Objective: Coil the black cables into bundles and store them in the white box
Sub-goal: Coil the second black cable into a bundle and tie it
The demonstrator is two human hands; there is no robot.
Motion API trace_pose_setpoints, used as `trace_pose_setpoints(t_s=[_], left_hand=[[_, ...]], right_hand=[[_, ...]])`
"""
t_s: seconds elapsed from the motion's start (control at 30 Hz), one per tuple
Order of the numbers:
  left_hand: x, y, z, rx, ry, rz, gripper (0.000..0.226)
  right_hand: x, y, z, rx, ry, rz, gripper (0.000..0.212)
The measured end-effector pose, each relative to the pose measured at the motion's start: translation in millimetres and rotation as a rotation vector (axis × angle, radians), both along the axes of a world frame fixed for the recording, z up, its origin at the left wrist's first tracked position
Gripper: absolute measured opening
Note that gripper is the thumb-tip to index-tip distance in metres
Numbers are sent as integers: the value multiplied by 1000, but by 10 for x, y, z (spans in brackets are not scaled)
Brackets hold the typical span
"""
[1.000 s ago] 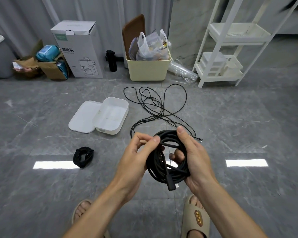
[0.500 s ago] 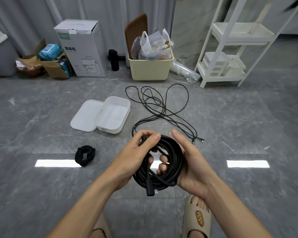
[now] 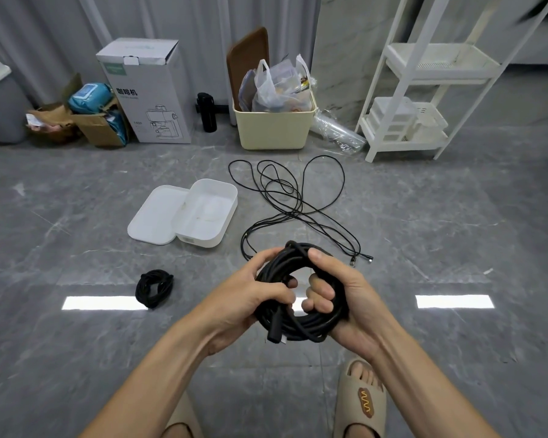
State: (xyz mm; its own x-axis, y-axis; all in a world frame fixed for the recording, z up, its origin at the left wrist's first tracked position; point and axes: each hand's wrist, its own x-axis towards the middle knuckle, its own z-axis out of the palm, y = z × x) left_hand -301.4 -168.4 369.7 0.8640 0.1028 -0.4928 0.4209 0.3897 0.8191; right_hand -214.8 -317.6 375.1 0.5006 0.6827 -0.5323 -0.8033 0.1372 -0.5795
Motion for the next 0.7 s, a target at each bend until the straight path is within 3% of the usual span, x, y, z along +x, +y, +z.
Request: trace_pose_setpoints(t_s=[0.07,0.17,0.23,0.33,0.43,0.53,0.63,0.7], left_hand=[[2,30,27,82,-3,-40,62],[-41,44,44,259,-31,-167,60],[-60,30,26,362,-20,-216,57],[-67,7,7,386,-3,-192,50],[-60,-11,16,192,28,-68,42],[-33,-77,35,17,17,10,27],[23,-129,61,-19,8,62,5],[41,-109,89,-14,11,59,7]], right_hand=[[8,-35,14,45,33,125,26],[14,-79,4,2,5,379,69],[-18,-67,-34,-124,-115,505,80],[-58,-12,-80,-207,-195,429,67],[-43,22,-129,-197,-170,220,68],[-21,39,-79,-139,-88,49,43],[-1,33,-22,-85,-43,9,38],[10,8,12,-46,5,66,42]])
